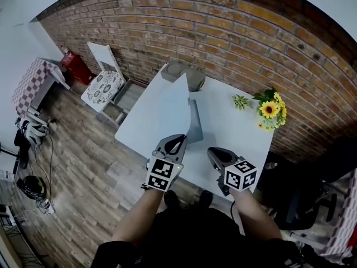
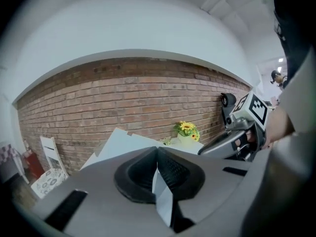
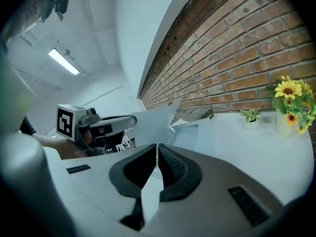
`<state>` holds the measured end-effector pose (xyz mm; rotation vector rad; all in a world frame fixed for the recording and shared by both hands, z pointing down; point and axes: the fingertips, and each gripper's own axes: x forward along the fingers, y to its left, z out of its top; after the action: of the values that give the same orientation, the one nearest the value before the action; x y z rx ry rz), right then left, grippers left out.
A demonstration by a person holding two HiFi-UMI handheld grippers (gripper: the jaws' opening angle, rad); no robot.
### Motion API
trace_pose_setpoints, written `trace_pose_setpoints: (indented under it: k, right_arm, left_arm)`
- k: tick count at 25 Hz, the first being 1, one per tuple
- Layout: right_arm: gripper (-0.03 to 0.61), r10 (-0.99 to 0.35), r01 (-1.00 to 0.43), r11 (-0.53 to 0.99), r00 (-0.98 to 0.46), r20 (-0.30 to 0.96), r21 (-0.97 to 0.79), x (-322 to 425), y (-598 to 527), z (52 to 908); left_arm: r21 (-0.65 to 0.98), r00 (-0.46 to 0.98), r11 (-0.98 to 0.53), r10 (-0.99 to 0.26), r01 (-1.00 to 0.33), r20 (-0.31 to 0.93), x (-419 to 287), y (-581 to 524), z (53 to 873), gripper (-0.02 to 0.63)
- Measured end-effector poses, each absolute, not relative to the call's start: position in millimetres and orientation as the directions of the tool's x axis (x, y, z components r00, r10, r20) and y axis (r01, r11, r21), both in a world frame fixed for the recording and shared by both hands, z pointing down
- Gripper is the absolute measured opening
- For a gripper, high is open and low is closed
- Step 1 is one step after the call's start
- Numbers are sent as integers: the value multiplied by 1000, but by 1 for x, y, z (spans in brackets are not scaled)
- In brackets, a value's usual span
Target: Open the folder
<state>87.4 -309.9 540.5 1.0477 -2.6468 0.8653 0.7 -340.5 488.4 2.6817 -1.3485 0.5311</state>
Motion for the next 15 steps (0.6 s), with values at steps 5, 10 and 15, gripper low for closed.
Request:
trace_pose_setpoints:
  k: [5,10,15]
  right_arm:
    - [29,-581,-668,595,-742,336,-447,89,-325,532]
    - [28,-579,-660,614,-749,322,-433,78,-338,522]
    - [26,-560,-642,640,-766,317,-421,58,-343,514]
  left_arm:
    - [5,461,-479,-842,-878,282,-47,-334,477,20]
    - [50,369,-368,-895,-928,251,-93,-326,474,19]
    - [41,286,-285,-924,-958,254,-134,-317,476,19]
